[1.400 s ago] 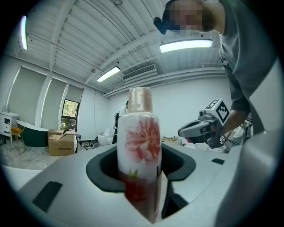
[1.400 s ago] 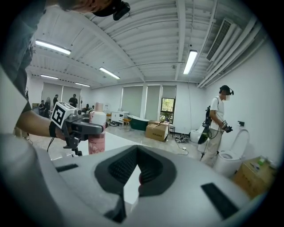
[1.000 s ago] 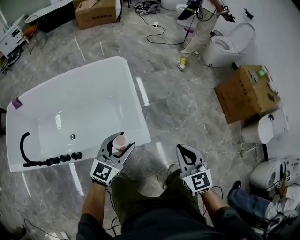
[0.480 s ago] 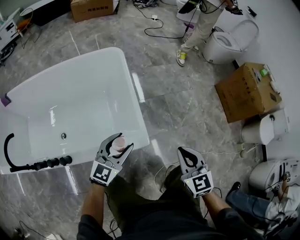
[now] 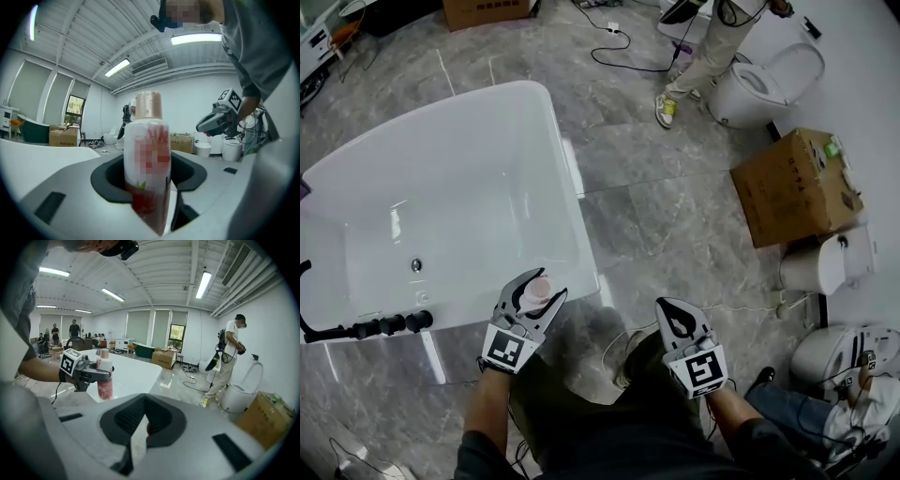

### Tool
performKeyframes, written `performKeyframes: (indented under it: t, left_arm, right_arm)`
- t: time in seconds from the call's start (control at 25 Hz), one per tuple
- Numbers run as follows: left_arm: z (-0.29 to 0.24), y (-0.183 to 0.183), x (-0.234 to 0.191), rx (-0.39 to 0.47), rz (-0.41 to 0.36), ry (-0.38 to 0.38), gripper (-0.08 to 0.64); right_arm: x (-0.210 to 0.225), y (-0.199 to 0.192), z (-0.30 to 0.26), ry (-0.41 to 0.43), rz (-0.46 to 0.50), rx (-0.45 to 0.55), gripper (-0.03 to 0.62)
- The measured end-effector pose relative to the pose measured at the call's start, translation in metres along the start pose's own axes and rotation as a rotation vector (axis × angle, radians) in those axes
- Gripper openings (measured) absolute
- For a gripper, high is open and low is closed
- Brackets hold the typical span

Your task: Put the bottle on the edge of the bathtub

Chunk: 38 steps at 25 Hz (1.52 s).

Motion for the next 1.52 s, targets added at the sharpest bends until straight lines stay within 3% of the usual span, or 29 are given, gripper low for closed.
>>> performKeyframes:
  t: [0.76,1.24,1.52]
  left_arm:
    - [0.007,-0.033,0.005,-0.019,-0.070,-0.028,0.231]
    - [0.023,-0.038,0.004,-0.151,-0.060,0.014,0.305]
    - [0.080,0.010,0.014,-0.256,0.074,0.093,0.311]
  right_arm:
    - [-0.007,-0.017,-0.017,0.015,-0.008,-0.046,0.000]
    - [-0.011,-0.006,-0.006,0.038,-0.042,-0.033,0.000]
    - [-0.013,0.060,0.022,0.037,-0.080,0.006,0.000]
Point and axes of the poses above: the fingertips, and each gripper's own axes: z backward along the fingers, x to its right, y out of its top, the point moved 6 cm from there along z, backward along the fingers, and after that the axes turned 6 degrees about x, right-handed, at the moved point
